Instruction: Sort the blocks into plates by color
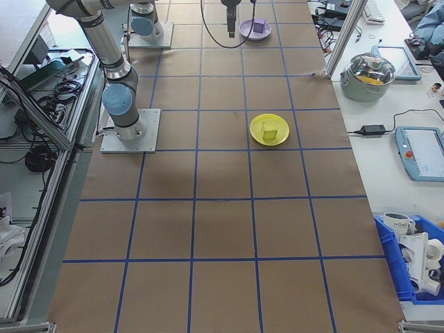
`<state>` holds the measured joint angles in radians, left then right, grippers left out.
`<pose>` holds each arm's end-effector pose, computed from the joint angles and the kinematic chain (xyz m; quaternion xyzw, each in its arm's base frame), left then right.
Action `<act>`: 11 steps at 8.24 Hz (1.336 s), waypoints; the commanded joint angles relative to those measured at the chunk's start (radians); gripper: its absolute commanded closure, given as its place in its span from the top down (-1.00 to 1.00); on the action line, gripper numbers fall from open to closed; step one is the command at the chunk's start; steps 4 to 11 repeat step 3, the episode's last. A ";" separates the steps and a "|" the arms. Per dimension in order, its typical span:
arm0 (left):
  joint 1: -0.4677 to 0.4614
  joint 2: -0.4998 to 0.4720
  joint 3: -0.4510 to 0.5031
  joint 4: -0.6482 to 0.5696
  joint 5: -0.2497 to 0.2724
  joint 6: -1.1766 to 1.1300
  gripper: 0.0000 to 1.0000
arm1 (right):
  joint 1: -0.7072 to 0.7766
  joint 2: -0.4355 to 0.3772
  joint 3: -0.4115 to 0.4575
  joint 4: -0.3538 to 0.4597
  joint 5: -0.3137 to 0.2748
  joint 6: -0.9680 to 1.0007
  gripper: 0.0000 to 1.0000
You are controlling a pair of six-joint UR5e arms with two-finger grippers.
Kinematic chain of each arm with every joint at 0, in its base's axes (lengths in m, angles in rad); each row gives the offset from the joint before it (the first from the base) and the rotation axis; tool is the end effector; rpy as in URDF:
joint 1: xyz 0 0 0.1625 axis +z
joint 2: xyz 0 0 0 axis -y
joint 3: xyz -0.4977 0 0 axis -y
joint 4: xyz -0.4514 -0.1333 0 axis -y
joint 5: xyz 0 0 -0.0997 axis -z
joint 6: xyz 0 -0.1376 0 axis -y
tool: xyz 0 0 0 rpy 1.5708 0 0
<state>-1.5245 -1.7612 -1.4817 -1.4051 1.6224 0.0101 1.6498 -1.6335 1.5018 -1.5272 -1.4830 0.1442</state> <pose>-0.0959 -0.6568 0.4748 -0.0189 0.9990 -0.0314 0.0267 0.1866 -0.5146 0.5907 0.0306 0.9976 -0.0388 0.0485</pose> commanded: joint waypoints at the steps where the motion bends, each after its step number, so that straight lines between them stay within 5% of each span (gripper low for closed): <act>1: -0.005 0.017 -0.003 0.001 -0.001 0.005 1.00 | -0.001 -0.002 0.000 0.002 -0.003 0.000 1.00; 11: -0.006 0.048 -0.002 0.000 0.002 0.007 1.00 | -0.001 -0.002 0.000 0.002 -0.003 0.002 1.00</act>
